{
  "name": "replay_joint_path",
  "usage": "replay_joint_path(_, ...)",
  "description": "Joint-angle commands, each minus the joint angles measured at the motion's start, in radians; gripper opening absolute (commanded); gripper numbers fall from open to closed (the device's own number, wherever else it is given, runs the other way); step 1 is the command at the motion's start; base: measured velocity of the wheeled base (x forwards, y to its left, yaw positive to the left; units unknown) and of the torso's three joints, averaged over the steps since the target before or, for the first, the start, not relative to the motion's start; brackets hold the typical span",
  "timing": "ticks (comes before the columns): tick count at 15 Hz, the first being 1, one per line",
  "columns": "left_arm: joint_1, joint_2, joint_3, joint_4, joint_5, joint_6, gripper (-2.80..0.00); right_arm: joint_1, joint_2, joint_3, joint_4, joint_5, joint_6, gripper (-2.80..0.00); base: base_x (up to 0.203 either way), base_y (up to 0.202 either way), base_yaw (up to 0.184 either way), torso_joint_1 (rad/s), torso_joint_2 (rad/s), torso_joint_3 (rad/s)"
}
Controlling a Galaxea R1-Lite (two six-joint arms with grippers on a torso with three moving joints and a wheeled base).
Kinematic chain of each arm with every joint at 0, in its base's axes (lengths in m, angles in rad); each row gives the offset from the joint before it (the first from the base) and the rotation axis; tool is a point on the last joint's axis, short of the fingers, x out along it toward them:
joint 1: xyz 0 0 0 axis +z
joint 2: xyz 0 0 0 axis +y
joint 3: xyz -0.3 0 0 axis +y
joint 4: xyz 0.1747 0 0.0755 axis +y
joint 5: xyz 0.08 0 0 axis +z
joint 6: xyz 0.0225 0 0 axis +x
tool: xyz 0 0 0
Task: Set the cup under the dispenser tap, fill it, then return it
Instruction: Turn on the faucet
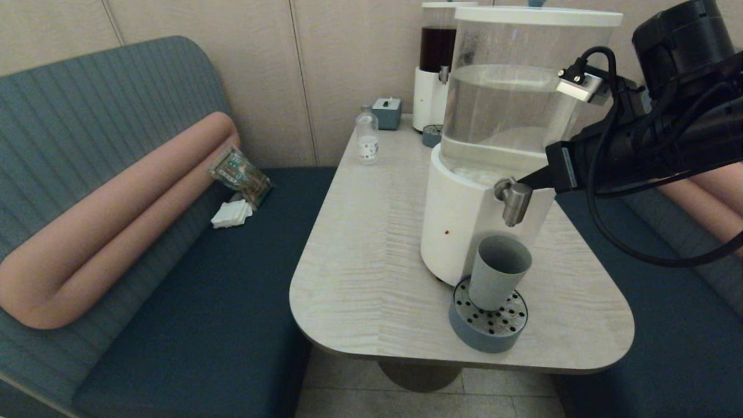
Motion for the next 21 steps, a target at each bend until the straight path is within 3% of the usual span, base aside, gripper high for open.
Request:
replay_joint_path(1,0.0,0.001,0.001,0.0,0.0,0.001,-2.8,0.0,0.011,0.0,0.004,0.002,-0.006,-2.8,0.0,0.0,0.0,0.0,0.0,0.0)
replay_joint_path(21,0.0,0.001,0.0,0.0,0.0,0.0,-2.8,-0.014,-0.032,0.046,-0.044,-0.038,-0.099,-2.8,0.0,0.0,0.0,0.0,0.0,0.0)
